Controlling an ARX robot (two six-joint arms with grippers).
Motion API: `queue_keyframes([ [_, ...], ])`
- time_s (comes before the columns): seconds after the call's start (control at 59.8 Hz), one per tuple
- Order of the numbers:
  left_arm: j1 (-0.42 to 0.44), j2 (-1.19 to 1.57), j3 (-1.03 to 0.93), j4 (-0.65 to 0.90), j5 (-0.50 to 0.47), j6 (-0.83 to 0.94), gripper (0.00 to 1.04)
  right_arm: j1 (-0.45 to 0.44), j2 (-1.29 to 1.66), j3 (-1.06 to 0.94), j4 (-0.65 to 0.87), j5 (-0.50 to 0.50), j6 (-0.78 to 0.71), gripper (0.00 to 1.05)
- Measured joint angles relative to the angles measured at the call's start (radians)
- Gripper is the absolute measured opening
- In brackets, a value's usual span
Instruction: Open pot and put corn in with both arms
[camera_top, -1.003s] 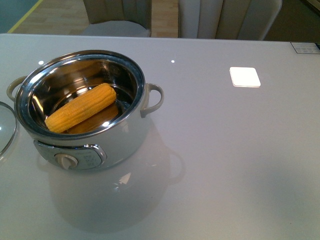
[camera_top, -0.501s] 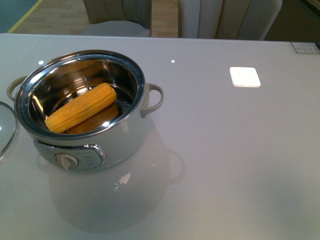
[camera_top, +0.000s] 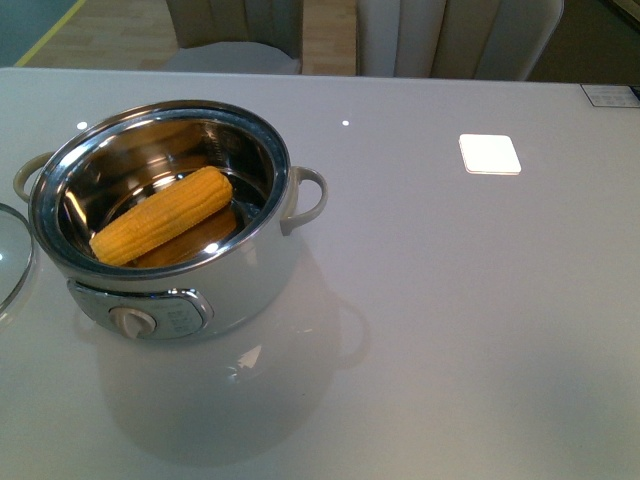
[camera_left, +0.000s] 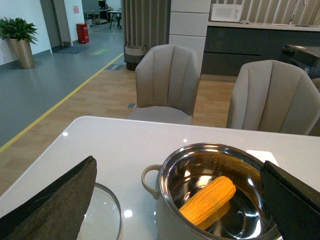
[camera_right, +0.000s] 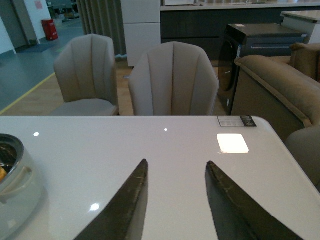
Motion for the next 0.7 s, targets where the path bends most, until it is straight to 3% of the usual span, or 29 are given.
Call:
queue_keyframes([
  [0.284,0.0,0.0,0.0,0.0,0.0,0.0,0.98,0.0,0.0,0.0,0.0,0.0,0.0,0.96],
  [0.702,0.0,0.0,0.0,0.0,0.0,0.0,0.98,0.0,0.0,0.0,0.0,0.0,0.0,0.96],
])
